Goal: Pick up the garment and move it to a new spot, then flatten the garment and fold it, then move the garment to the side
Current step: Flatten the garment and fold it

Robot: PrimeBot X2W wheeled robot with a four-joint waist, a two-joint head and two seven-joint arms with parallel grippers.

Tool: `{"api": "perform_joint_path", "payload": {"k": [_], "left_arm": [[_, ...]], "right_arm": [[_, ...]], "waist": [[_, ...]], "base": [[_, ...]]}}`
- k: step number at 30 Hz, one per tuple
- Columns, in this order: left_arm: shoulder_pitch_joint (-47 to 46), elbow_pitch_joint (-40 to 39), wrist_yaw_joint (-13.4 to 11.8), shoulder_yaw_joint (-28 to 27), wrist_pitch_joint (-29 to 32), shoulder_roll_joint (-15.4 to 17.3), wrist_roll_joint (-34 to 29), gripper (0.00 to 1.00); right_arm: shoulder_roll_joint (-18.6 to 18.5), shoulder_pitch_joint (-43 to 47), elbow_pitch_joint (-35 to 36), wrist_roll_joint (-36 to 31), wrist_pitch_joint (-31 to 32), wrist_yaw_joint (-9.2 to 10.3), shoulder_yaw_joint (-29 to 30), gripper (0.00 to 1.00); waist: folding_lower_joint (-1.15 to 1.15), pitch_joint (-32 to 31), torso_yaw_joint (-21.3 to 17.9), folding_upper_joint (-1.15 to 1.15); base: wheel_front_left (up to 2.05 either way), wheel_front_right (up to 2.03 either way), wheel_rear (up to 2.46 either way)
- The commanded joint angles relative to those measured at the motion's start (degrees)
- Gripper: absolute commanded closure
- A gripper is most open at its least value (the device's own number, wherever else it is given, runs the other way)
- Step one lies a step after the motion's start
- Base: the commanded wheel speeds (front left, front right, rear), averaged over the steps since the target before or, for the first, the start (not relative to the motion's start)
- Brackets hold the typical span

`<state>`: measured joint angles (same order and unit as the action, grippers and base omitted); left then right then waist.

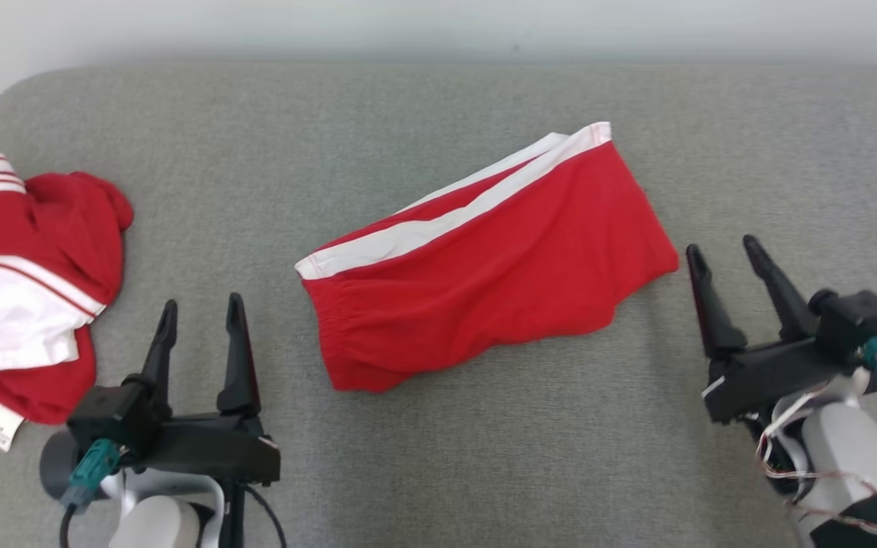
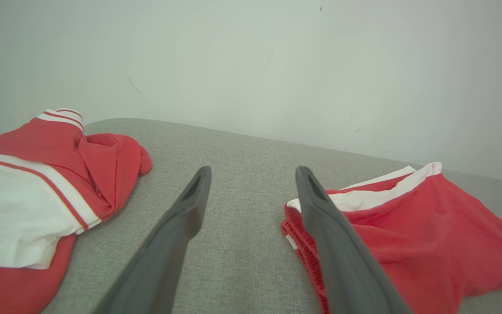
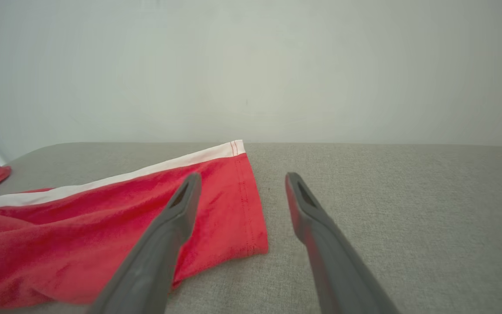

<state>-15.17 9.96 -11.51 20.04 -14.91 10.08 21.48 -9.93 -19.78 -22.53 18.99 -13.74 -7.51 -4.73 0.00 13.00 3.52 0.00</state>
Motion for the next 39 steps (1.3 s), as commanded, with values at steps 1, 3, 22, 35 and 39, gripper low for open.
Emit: {"api": "perform_joint_path", "payload": {"k": [1,3,22,35,39], "left_arm": [[-0.9,-0.1,0.4,0.3,-0.3,-0.4,-1.1,0.00],[-1.5,0.0,1.1,0.7,-0.3,-1.3,-1.0,0.00],[-6.3,0.6,4.6,0.9,-0.3,-6.0,-4.0,0.00],[-5.8,1.4,4.8,-0.3,-0.3,-6.8,-5.0,0.00],[-4.9,1.8,5.1,-0.9,-0.3,-6.8,-4.9,0.00]], "right_arm": [[-1.2,-2.0,-1.8,0.0,0.7,0.04,0.3,0.00],[-2.1,-4.3,-4.0,-0.2,1.1,0.04,0.3,0.00],[-6.0,-18.1,-22.5,6.8,5.1,0.04,-8.1,0.00],[-7.8,-17.7,-20.5,15.9,5.3,0.02,-16.9,1.00],[-8.1,-14.5,-17.0,17.8,3.0,0.02,-17.6,1.00]], "waist": [[0.00,1.4,1.6,0.00],[0.00,2.4,2.8,0.00],[0.00,10.3,9.7,0.00],[0.00,9.5,8.1,0.00],[0.00,8.3,6.8,0.00]], "base": [[0.00,0.00,0.00],[0.00,0.00,0.00],[0.00,0.00,0.00],[0.00,0.00,0.00],[0.00,0.00,0.00]]}}
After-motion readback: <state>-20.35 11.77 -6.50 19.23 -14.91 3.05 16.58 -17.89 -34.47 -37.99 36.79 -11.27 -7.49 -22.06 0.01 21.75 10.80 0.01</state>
